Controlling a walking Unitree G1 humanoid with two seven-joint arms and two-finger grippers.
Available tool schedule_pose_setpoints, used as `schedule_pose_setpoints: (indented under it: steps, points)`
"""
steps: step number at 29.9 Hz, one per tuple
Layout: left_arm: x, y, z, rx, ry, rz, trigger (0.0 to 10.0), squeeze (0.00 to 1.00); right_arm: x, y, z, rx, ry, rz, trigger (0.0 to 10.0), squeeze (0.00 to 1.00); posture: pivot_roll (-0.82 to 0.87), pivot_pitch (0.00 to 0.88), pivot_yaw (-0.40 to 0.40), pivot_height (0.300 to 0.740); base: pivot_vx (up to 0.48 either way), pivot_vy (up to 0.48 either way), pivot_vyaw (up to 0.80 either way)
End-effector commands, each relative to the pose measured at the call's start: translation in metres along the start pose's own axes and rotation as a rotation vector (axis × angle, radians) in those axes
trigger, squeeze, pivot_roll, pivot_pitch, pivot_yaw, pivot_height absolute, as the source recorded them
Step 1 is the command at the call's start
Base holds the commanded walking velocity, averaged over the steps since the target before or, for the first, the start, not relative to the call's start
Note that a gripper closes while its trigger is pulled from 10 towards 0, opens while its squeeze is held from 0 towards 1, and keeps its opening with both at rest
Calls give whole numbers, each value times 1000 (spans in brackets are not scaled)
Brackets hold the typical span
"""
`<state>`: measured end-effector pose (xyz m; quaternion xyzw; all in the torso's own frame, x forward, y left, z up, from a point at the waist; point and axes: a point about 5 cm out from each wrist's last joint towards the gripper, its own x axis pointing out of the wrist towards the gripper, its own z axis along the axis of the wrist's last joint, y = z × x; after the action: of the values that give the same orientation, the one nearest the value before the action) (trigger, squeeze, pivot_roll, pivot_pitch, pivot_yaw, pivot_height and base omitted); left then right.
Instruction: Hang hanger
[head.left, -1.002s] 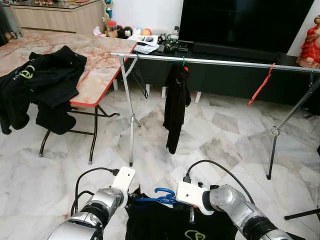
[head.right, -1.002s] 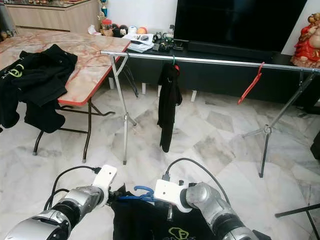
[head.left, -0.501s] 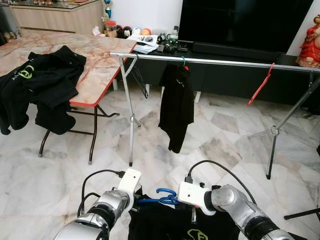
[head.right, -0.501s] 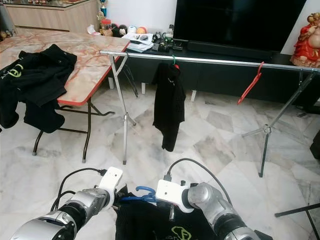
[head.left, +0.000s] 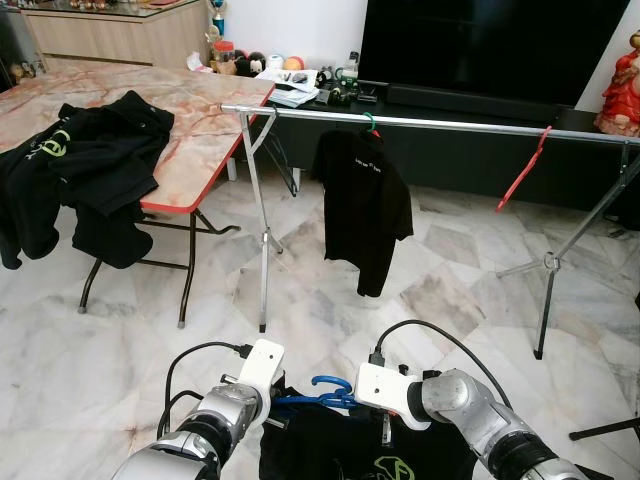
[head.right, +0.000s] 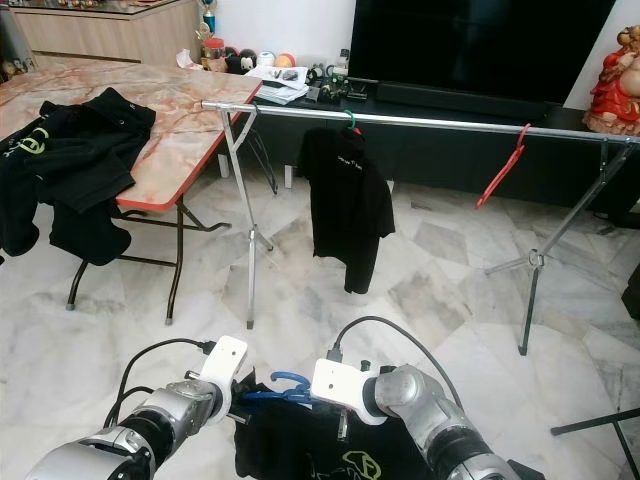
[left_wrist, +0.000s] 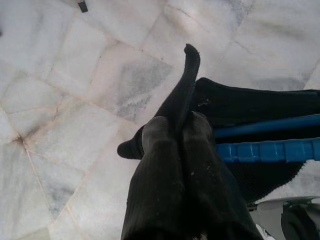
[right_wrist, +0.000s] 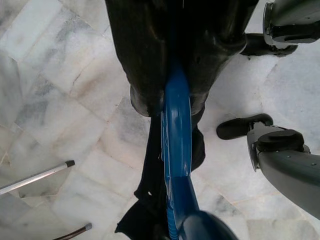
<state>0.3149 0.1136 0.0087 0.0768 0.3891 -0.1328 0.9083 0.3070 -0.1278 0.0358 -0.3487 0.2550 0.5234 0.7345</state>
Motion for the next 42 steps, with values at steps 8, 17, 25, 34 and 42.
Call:
schedule_pose_setpoints:
  steps: [8, 17, 25, 34, 42]
  points:
    - [-7, 38, 5, -78, -65, 141, 0, 0, -6, -10, -9, -3, 62, -109, 10000, 0, 78, 19, -50, 740, 0, 0, 0]
    - [-20, 87, -26, -121, -26, 279, 0, 0, -9, -5, -18, 80, 30, -128, 10000, 0, 76, 18, -52, 740, 0, 0, 0]
    - [-20, 86, -37, -108, 0, 292, 0, 0, -31, 2, -33, 113, -2, 21, 10000, 0, 70, 19, -53, 740, 0, 0, 0]
    - [-17, 75, -41, -80, 29, 222, 0, 0, -55, -21, -49, 120, 82, -149, 10000, 0, 67, 18, -52, 740, 0, 0, 0]
    - [-12, 54, -45, 18, 79, 74, 0, 0, -43, -24, -12, 263, -221, -155, 10000, 0, 74, 19, -49, 740, 0, 0, 0]
